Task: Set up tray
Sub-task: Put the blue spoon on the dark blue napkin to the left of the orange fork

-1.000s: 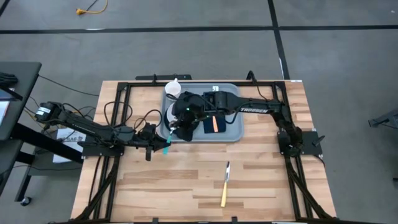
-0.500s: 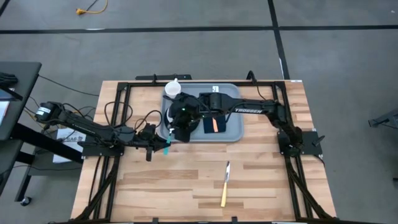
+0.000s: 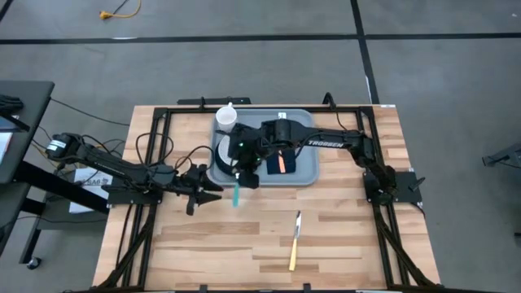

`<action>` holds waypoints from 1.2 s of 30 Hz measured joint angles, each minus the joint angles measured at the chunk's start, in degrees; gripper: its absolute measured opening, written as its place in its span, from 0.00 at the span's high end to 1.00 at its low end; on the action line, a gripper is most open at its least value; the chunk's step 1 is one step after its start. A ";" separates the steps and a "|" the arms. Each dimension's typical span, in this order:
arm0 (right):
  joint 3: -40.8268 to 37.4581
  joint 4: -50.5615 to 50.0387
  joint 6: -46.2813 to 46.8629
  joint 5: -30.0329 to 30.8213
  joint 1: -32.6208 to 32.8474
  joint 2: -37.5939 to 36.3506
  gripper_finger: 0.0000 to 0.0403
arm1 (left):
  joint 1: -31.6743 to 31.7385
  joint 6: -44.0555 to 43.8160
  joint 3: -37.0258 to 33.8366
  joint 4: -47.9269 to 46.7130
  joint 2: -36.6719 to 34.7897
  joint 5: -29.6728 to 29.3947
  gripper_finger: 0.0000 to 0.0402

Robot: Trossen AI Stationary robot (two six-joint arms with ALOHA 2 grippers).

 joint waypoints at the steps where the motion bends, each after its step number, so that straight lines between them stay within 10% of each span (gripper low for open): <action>1: 0.70 -1.51 -0.22 -0.67 -0.18 -0.12 1.00 | 0.00 1.01 0.00 0.09 0.00 1.42 0.62; 13: 2.12 -22.20 -11.20 -13.28 -9.12 -1.68 1.00 | 0.00 6.34 -0.02 1.86 0.02 2.88 0.56; 36: -9.43 -11.49 -29.65 -30.44 -34.91 -1.49 1.00 | 0.00 7.19 -0.09 1.36 0.04 4.25 0.57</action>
